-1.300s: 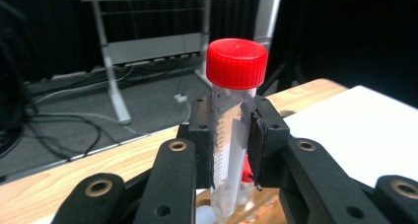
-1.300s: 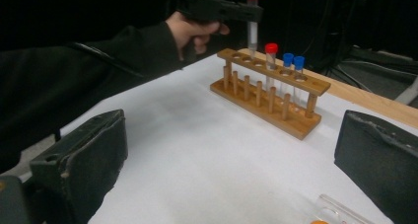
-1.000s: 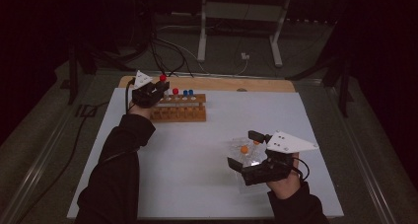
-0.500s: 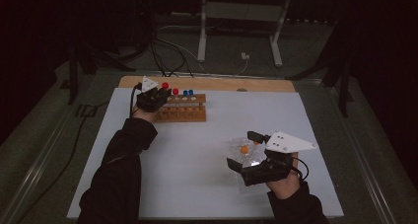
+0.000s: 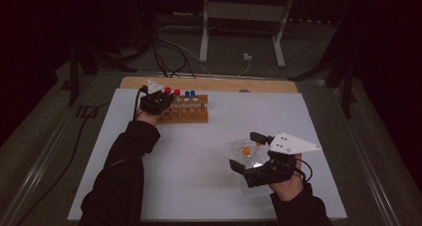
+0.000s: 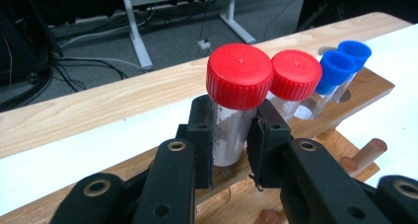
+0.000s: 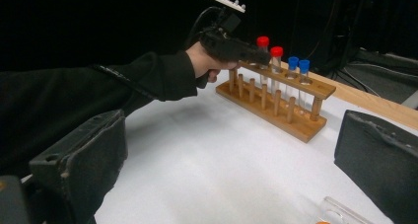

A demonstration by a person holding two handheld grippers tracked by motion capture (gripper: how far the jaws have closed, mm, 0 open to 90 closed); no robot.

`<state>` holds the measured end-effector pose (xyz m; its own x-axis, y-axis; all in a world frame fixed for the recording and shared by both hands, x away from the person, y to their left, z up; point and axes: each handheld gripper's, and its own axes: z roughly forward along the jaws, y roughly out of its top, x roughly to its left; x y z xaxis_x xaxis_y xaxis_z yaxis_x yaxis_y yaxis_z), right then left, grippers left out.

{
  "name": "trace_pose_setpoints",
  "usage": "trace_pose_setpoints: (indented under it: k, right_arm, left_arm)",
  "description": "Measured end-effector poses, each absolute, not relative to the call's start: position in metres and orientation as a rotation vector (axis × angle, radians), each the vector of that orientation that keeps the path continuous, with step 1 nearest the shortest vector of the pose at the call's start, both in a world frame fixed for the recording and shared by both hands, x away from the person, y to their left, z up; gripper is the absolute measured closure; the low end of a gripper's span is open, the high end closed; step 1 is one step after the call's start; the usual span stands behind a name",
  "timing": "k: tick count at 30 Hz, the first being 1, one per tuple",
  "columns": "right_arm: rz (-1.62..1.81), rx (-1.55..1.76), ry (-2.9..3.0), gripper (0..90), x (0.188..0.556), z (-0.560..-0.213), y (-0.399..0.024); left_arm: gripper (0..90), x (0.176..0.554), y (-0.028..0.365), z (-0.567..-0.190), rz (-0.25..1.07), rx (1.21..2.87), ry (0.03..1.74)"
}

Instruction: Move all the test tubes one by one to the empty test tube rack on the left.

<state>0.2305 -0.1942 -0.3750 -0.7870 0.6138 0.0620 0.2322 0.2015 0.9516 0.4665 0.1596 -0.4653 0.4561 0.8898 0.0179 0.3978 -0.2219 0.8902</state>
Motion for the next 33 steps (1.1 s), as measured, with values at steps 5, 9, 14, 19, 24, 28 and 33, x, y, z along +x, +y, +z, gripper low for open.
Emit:
trace_pose_setpoints:
  k: [5, 9, 14, 19, 24, 28, 33]
  right_arm:
    - [1.617, 0.795, 2.149, 0.0, 0.231, -0.374, -0.195]
    - [1.619, 0.794, 2.148, 0.0, 0.23, -0.374, -0.195]
    - [1.621, 0.798, 2.145, 0.0, 0.23, -0.374, -0.195]
    - [1.619, 0.8, 2.143, 0.0, 0.231, -0.374, -0.195]
    - [1.621, 0.8, 2.142, 0.0, 0.231, -0.374, -0.195]
    - [1.623, 0.804, 2.137, 0.0, 0.231, -0.374, -0.196]
    - [1.621, 0.805, 2.139, 0.0, 0.231, -0.374, -0.196]
  left_arm:
    - [73.9, 0.468, 0.16, -0.466, 0.663, 1.823, 1.111]
    - [68.9, 0.467, 0.158, -0.466, 0.658, 1.83, 1.11]
    - [74.2, 0.467, 0.16, -0.465, 0.663, 1.824, 1.118]
    - [75.3, 0.468, 0.16, -0.461, 0.668, 1.836, 1.114]
    - [75.4, 0.474, 0.155, -0.453, 0.658, 1.903, 1.144]
    - [75.4, 0.478, 0.152, -0.451, 0.625, 1.957, 1.183]
    - [75.2, 0.48, 0.152, -0.45, 0.599, 1.953, 1.217]
